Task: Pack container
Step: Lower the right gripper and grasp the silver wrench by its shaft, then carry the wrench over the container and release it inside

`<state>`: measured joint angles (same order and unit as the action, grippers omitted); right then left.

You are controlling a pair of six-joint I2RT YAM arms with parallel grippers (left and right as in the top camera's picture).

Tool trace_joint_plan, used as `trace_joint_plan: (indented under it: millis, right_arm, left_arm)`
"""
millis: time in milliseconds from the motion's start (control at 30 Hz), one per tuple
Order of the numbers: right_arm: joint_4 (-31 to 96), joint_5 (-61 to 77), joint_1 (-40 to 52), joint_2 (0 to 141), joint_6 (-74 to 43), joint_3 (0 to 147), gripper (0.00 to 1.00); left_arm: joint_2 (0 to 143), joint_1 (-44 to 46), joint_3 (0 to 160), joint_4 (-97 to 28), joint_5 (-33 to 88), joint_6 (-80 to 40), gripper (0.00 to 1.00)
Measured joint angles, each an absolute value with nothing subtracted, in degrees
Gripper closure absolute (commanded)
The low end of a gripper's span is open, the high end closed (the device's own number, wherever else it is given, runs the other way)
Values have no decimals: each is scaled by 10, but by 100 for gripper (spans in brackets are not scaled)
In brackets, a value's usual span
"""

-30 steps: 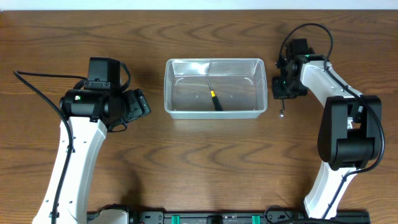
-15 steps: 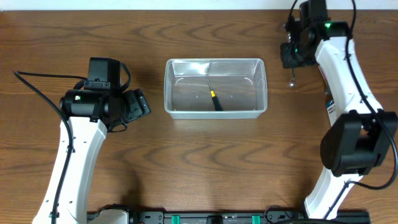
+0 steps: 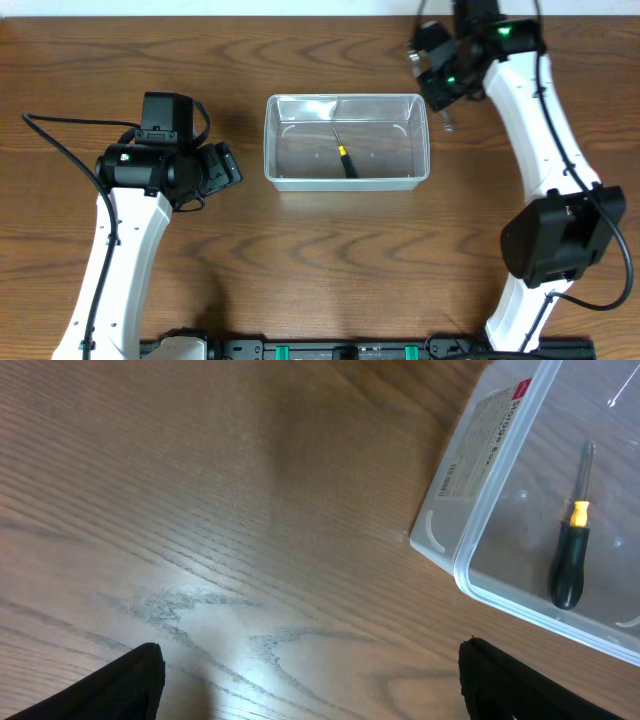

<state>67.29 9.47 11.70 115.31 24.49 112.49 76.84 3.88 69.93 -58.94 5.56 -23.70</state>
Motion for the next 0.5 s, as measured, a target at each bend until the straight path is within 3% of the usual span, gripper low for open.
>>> trace_joint_plan:
  millis: [333,500]
  right_arm:
    - [732,127,211,1153,492,1125,99]
    - [716,131,231,1153,559,1125,99]
  left_arm:
    - [768,39,699,-590,56,-237,14]
    - [768,39,699,-589,56,-237,14]
